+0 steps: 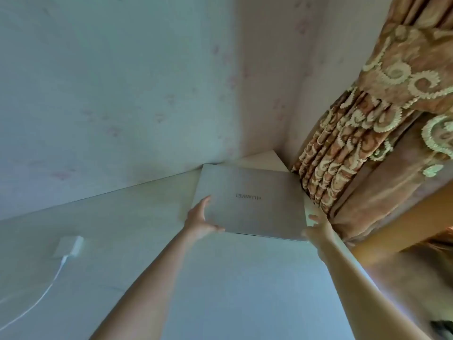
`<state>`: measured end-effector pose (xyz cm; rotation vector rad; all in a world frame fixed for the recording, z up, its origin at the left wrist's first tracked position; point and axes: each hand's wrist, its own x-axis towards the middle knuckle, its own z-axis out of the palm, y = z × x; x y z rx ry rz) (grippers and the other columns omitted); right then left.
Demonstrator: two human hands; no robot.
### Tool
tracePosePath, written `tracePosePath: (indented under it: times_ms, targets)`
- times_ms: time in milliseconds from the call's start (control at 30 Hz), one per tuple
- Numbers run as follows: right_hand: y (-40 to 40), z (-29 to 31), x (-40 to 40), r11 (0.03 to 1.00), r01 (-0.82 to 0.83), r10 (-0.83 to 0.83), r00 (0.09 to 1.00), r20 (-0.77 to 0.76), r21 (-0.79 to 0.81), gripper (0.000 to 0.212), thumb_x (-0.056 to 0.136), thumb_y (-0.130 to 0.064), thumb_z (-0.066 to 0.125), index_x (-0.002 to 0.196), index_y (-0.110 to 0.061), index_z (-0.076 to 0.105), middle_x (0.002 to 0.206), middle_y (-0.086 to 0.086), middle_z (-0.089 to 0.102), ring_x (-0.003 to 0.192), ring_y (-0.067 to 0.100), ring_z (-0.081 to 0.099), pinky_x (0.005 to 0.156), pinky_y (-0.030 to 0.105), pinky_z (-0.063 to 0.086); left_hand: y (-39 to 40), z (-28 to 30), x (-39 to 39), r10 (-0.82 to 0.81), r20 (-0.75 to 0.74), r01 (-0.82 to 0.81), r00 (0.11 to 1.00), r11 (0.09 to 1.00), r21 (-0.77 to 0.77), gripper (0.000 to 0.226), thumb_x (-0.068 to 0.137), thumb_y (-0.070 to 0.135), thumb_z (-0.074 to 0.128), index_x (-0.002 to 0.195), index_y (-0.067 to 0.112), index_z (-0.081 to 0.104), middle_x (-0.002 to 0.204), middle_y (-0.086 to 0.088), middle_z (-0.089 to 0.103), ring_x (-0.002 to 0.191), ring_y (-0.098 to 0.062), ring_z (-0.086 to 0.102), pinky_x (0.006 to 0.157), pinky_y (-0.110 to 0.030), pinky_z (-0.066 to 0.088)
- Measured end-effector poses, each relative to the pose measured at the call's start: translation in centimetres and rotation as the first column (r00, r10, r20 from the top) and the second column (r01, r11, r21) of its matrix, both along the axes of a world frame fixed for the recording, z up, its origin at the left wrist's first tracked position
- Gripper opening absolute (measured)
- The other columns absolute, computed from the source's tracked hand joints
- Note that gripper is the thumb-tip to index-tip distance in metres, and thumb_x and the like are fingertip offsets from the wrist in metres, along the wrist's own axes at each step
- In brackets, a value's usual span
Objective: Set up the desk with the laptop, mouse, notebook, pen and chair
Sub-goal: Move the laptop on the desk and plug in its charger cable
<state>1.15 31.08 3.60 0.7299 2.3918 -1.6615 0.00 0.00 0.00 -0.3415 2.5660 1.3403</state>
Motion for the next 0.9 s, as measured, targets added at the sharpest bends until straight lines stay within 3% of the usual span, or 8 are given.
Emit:
tracePosePath:
  times_ms: [100, 200, 400, 467, 533, 600, 767, 900]
  targets:
    - [0.1, -1.4, -2.2, 1.000, 0.029, -0.029, 0.996, 0.079, -0.001, 0.077, 0.077, 0.017, 0.052, 0.145, -0.012, 0.031, 0.140, 0.014, 0.043, 0.079, 0.021, 0.048, 0.053, 0.027, 0.040, -0.4, -1.1, -2.3, 0.052, 0.047, -0.043, 0.998, 0.984, -0.171, 0.123, 0.052, 0.030, 0.094, 0.151, 0.028, 0.021, 0.157, -0.005, 0.023, 0.144, -0.023, 0.021, 0.115, -0.038, 0.025]
    - [0.2, -3.4, -4.2, 0.997, 0.067, -0.065, 0.996, 0.068, -0.028, 0.085, 0.074, 0.019, 0.054, 0.146, -0.018, 0.029, 0.134, 0.012, 0.048, 0.094, 0.025, 0.051, 0.069, 0.035, 0.048, -0.9, -2.7, -4.2, 0.097, 0.129, -0.071, 0.987, 0.979, -0.191, 0.128, 0.054, 0.032, 0.093, 0.153, 0.025, 0.013, 0.161, -0.008, 0.005, 0.147, -0.023, 0.006, 0.118, -0.038, 0.014]
    - [0.1, -5.3, -7.2, 0.975, 0.198, -0.195, 0.980, 0.041, -0.105, 0.072, 0.076, 0.015, 0.039, 0.140, -0.019, 0.043, 0.123, 0.005, 0.059, 0.100, 0.024, 0.051, 0.079, 0.030, 0.040, -0.6, -3.1, -6.8, 0.365, 0.110, -0.379, 0.924, 0.912, 0.159, 0.122, 0.049, 0.009, 0.092, 0.150, 0.030, 0.027, 0.149, -0.001, 0.034, 0.136, -0.024, 0.036, 0.109, -0.041, 0.037]
    - [-0.3, -5.2, -7.5, 0.953, 0.269, -0.264, 0.963, 0.054, -0.138, 0.065, 0.078, 0.017, 0.040, 0.136, -0.012, 0.047, 0.115, 0.007, 0.058, 0.096, 0.024, 0.050, 0.078, 0.030, 0.038, -0.7, -2.9, -7.2, 0.469, 0.158, -0.493, 0.869, 0.798, 0.346, 0.105, 0.055, -0.002, 0.086, 0.145, 0.020, 0.036, 0.134, -0.005, 0.051, 0.119, -0.025, 0.052, 0.094, -0.035, 0.047]
    - [-0.2, -5.2, -7.8, 0.931, 0.335, -0.330, 0.942, 0.055, -0.148, 0.058, 0.080, 0.017, 0.042, 0.133, -0.006, 0.050, 0.120, 0.011, 0.055, 0.100, 0.028, 0.050, 0.082, 0.032, 0.039, -1.0, -2.5, -7.3, 0.520, 0.197, -0.551, 0.831, 0.722, 0.418, 0.057, 0.065, -0.013, 0.075, 0.115, 0.005, 0.056, 0.101, -0.012, 0.064, 0.093, -0.026, 0.060, 0.065, -0.025, 0.048]
    - [0.0, -5.4, -7.9, 0.922, 0.356, -0.350, 0.935, 0.061, -0.153, 0.058, 0.079, 0.017, 0.043, 0.133, -0.004, 0.050, 0.133, 0.011, 0.052, 0.116, 0.031, 0.050, 0.089, 0.031, 0.039, -1.1, -2.0, -6.8, 0.529, 0.205, -0.562, 0.824, 0.712, 0.420, 0.031, 0.068, -0.019, 0.066, 0.090, 0.002, 0.061, 0.080, -0.014, 0.064, 0.074, -0.025, 0.059, 0.047, -0.018, 0.043]
    - [-0.2, -5.1, -6.8, 0.917, 0.342, -0.319, 0.938, 0.137, -0.206, 0.055, 0.080, 0.010, 0.055, 0.130, -0.014, 0.054, 0.124, 0.008, 0.056, 0.096, 0.024, 0.051, 0.081, 0.031, 0.039, -2.0, -2.0, -4.1, 0.561, 0.227, -0.593, 0.796, 0.646, 0.481, 0.040, 0.073, -0.020, 0.062, 0.079, 0.019, 0.068, 0.076, -0.005, 0.068, 0.074, -0.023, 0.061, 0.063, -0.027, 0.047]
    - [-1.8, -4.3, -5.5, 0.900, 0.323, -0.286, 0.944, 0.163, -0.291, 0.052, 0.080, 0.006, 0.065, 0.127, -0.014, 0.056, 0.107, 0.016, 0.062, 0.091, 0.028, 0.058, 0.080, 0.035, 0.046, -3.9, -0.4, -1.7, 0.604, 0.187, -0.608, 0.775, 0.629, 0.485, 0.041, 0.075, -0.016, 0.065, 0.100, 0.016, 0.070, 0.091, -0.008, 0.070, 0.082, -0.023, 0.063, 0.079, -0.033, 0.048]
